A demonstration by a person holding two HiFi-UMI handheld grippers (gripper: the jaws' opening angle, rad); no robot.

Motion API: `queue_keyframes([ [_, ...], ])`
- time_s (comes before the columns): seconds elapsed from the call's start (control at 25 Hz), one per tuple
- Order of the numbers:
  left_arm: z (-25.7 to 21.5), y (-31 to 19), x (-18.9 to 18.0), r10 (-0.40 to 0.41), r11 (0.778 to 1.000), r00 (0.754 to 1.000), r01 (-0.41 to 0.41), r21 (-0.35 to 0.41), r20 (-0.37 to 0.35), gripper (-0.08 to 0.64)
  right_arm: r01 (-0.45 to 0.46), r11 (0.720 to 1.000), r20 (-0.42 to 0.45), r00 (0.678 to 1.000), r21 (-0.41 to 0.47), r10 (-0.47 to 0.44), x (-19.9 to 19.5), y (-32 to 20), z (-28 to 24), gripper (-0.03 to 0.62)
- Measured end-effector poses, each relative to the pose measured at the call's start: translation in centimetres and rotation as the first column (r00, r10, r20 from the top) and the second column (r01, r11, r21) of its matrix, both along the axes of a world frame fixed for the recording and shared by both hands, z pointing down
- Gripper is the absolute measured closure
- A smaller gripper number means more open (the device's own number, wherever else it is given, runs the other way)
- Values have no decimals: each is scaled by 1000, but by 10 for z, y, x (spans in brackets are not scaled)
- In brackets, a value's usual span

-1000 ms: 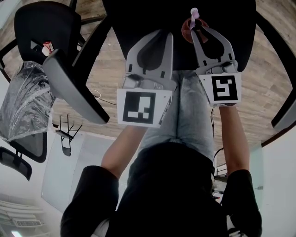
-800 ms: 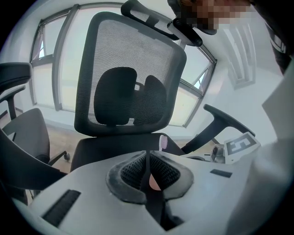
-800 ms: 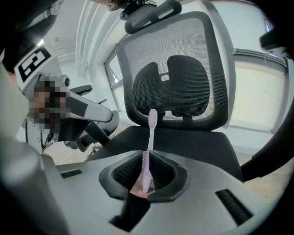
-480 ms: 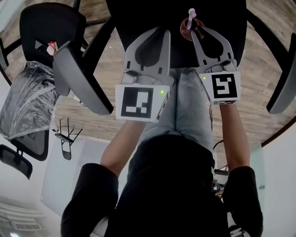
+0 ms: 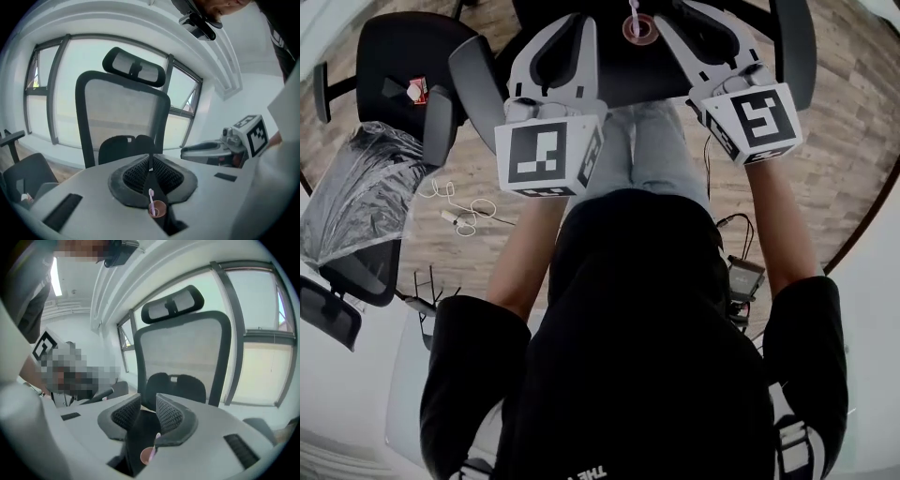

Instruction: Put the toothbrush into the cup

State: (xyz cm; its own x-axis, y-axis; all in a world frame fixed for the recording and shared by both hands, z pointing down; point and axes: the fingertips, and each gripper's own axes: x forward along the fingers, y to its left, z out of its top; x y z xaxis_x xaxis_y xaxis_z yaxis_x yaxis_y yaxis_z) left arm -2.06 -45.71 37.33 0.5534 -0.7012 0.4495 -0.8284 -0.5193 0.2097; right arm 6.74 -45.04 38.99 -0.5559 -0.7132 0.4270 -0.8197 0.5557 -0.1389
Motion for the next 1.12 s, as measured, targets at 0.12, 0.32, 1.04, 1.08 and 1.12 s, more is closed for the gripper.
queue_keyframes([
  [0.12,-44,11,-11,8,999,1000,-8,39,-20,520,-32,997,5,999,69,32,6,-4,-68,505],
  [0.32,-118,23,-30,21,994,996,-11,106,-90,520,-120,979,44,992,166,115,22,14,-160,572],
  [1.04,-232,61,-66,-9,970,992,40,242,-128,520,-208,954,134,974,217,182,22,73,-252,574],
  [1.08,-236,62,-66,-12,968,991,44,248,-130,520,-204,954,128,975,219,180,22,75,-254,574],
  [1.12,-240,64,-66,-15,966,991,48,253,-132,520,-201,954,124,976,222,177,22,76,-257,574],
])
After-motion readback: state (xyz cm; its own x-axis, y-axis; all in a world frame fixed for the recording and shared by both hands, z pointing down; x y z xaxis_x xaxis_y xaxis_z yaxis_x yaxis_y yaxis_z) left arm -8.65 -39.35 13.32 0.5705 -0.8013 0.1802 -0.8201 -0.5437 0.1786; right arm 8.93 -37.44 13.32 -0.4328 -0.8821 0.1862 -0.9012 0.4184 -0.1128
